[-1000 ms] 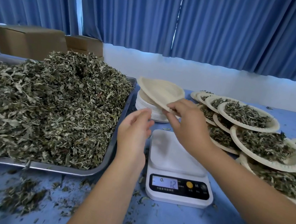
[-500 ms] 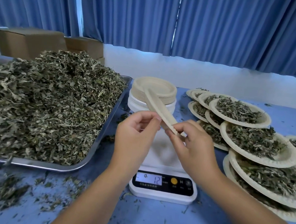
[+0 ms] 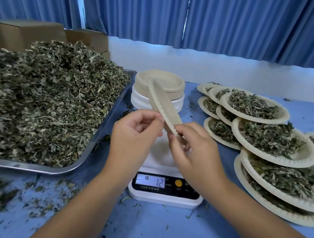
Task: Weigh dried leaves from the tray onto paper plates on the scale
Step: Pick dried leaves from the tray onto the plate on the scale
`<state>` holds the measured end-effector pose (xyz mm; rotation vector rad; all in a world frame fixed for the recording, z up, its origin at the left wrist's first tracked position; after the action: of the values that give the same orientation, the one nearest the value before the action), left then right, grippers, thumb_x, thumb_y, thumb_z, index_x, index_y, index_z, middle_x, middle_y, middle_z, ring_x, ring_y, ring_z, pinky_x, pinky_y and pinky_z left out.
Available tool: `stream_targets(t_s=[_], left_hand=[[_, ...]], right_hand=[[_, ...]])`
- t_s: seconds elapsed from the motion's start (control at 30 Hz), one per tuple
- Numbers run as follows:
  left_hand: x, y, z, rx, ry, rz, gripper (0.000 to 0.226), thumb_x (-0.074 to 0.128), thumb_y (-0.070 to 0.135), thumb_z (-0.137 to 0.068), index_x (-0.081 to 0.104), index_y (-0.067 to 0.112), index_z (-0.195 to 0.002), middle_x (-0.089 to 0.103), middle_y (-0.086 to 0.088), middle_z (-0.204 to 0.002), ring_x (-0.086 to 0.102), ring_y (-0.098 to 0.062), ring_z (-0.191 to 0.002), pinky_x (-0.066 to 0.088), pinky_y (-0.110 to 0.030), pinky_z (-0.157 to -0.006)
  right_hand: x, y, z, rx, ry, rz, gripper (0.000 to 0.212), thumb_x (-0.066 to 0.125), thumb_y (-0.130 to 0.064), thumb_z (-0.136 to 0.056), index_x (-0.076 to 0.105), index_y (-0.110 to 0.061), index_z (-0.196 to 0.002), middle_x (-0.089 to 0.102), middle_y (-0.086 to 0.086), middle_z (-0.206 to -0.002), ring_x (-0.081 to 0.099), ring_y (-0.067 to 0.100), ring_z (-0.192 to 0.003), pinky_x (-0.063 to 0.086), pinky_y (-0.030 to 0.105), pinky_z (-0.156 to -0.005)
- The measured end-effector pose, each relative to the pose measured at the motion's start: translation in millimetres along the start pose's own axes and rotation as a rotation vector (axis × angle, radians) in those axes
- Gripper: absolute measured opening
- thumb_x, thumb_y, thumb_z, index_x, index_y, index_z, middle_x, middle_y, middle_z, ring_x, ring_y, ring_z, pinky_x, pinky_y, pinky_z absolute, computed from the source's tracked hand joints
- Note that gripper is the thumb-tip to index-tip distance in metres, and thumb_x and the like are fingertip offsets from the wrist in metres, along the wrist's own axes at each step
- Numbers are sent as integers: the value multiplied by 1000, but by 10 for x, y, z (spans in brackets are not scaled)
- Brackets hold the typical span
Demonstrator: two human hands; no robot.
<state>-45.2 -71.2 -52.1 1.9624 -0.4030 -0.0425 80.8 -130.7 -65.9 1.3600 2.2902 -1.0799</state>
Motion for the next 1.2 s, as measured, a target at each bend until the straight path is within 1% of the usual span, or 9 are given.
stream_targets(t_s=[0.1, 0.2, 0.33, 0.5, 0.67, 0.8, 0.97, 1.07, 1.2], left_hand=[[8, 19, 15, 0, -23, -6, 17, 63, 3, -83, 68, 17, -76, 67, 9, -67, 61, -1, -60, 45, -11, -57], [34, 49, 36, 9, -61, -25, 17, 64, 2, -82, 66, 17, -75, 67, 9, -66, 61, -3, -60, 47, -13, -59], [68, 89, 80, 32, -102, -78, 9, 66, 11, -73, 66, 20, -70, 67, 8, -66, 61, -8, -61, 50, -18, -62], [72, 98, 77, 54, -120, -127, 13, 67, 5, -79, 67, 16, -72, 65, 7, -65, 56, -13, -58, 48, -22, -59], [91, 99, 104, 86, -131, -180, 9, 70, 10, -79, 66, 16, -74, 63, -3, -66, 55, -28, -60, 48, -29, -56], [96, 102, 111, 73, -139, -179, 7, 70, 12, -77, 65, 16, -73, 63, -1, -64, 54, -16, -58, 47, -25, -55], [90, 68, 94, 60, -118, -185, 13, 70, 7, -78, 64, 17, -71, 62, -4, -62, 54, -15, -58, 46, -22, -55], [67, 77, 80, 69, -89, -185, 8, 68, 11, -74, 65, 17, -70, 61, -8, -62, 53, -14, -57, 44, -18, -53], [-5, 111, 28, 64, -13, -132, 5, 62, 14, -69, 65, 17, -70, 64, 1, -61, 58, -9, -59, 46, -17, -55]], right_hand=[[-33, -51, 5, -15, -25, 6, 27, 44, -24, -97, 67, -13, -107, 59, -4, -91, 51, 11, -85, 39, 21, -77], [-63, -74, -11, -23, -65, 2, 32, 36, -21, -99, 65, -13, -110, 62, 1, -93, 54, 17, -90, 42, 29, -82], [-86, -88, -30, -73, -66, 70, 34, 36, -20, -98, 66, -7, -107, 63, 3, -91, 55, 22, -86, 44, 36, -78], [-129, -107, -30, -89, -33, 123, 40, 34, -27, -96, 68, -10, -108, 64, 1, -91, 55, 20, -83, 46, 37, -72], [-149, -122, -35, -84, 0, 92, 37, 38, -28, -95, 69, -11, -105, 65, 0, -91, 57, 20, -83, 50, 40, -67], [-146, -128, -28, -80, 3, 79, 37, 39, -30, -93, 68, -8, -98, 65, 2, -85, 57, 21, -77, 50, 41, -64], [-147, -137, -19, -33, 20, 79, 28, 47, -25, -93, 68, -9, -100, 66, 2, -82, 57, 21, -72, 50, 42, -65], [-168, -108, -34, 38, 58, 31, 30, 44, -27, -93, 67, -11, -104, 64, -1, -79, 56, 14, -67, 47, 33, -62], [-258, -77, -87, 81, 194, -126, 23, 43, -16, -95, 65, -9, -100, 59, -10, -73, 54, -2, -66, 36, 3, -63]])
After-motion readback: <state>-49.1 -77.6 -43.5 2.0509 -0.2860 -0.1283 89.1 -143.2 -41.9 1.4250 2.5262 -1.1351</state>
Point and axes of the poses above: each hand's wrist, its own z-axis away from the middle knuckle, its own x-axis out of the palm, y = z × x, the point moved 3 cm from there along -z, towards the middle knuckle
